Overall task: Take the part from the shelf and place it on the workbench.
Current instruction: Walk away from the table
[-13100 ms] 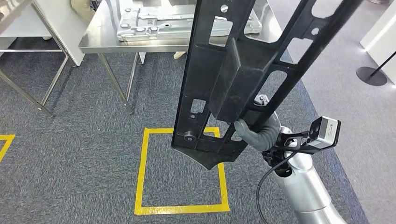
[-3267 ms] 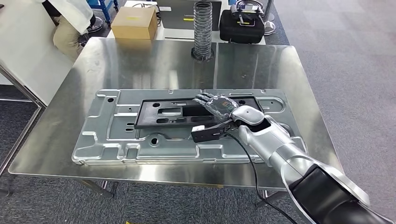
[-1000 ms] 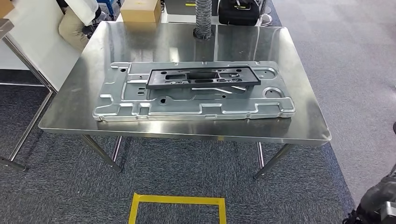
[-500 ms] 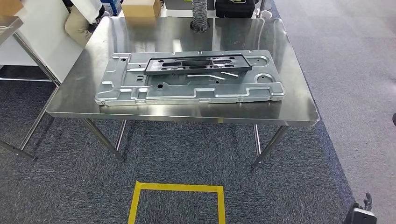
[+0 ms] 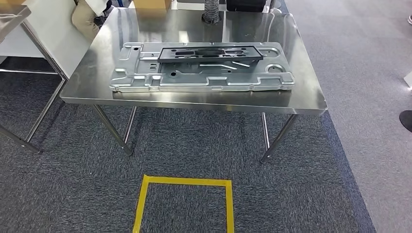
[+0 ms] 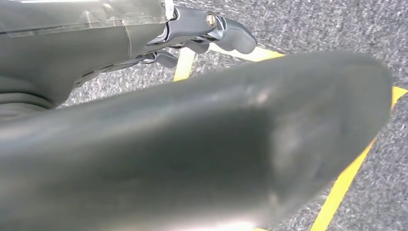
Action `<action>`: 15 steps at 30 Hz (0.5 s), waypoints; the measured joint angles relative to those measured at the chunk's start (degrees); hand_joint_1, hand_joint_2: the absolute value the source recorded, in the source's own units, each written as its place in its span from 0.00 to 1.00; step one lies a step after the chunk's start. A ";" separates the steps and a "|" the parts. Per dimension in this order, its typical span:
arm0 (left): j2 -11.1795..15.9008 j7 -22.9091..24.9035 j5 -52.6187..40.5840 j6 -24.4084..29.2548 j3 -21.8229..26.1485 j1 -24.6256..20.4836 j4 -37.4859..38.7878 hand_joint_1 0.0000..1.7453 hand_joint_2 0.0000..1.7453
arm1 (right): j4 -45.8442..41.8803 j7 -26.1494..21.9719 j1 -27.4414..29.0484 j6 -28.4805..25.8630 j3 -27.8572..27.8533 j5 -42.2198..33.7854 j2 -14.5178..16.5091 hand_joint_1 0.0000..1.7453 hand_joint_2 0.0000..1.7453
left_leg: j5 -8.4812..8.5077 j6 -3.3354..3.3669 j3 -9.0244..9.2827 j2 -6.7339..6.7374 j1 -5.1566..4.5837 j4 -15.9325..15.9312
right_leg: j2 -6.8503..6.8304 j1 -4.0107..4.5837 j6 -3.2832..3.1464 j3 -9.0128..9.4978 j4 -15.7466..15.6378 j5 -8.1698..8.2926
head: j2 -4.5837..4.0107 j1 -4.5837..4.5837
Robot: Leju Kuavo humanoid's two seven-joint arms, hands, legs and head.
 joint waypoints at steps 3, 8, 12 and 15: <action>-0.02 -0.31 -0.51 -0.09 0.21 -0.05 0.00 0.00 0.00 | 5.26 4.08 -0.87 2.63 -1.00 -0.28 -0.38 0.00 0.00 | 1.18 -1.05 -0.96 0.21 -0.08 0.88 | 0.05 0.38 -1.22 4.24 -7.08 -1.39 | 0.00 0.01; -0.02 -0.35 -1.41 -0.56 0.69 0.30 0.00 0.00 0.00 | 10.48 9.12 -1.41 6.38 -3.86 -2.35 -0.43 0.00 0.00 | -6.08 -2.49 -3.71 -0.07 0.35 7.96 | 0.47 0.42 -3.29 1.09 -7.02 1.51 | 0.00 -0.15; 0.02 -0.27 -2.30 -1.06 1.11 0.19 0.00 0.00 0.00 | 12.90 16.02 -1.58 8.48 -5.26 -1.70 -0.43 0.00 0.00 | -9.93 -2.35 -3.79 -0.16 0.33 17.85 | 1.30 0.81 -3.41 -2.92 -6.44 4.25 | -0.01 -0.21; 0.07 -0.26 -2.77 -1.09 1.34 -0.12 -0.01 0.00 0.00 | 14.24 21.22 -1.76 9.32 -5.43 -0.21 -0.39 0.00 0.00 | -6.76 -1.39 5.25 -0.72 0.14 7.08 | 1.76 1.04 -3.06 -5.25 -5.70 5.79 | 0.01 -0.22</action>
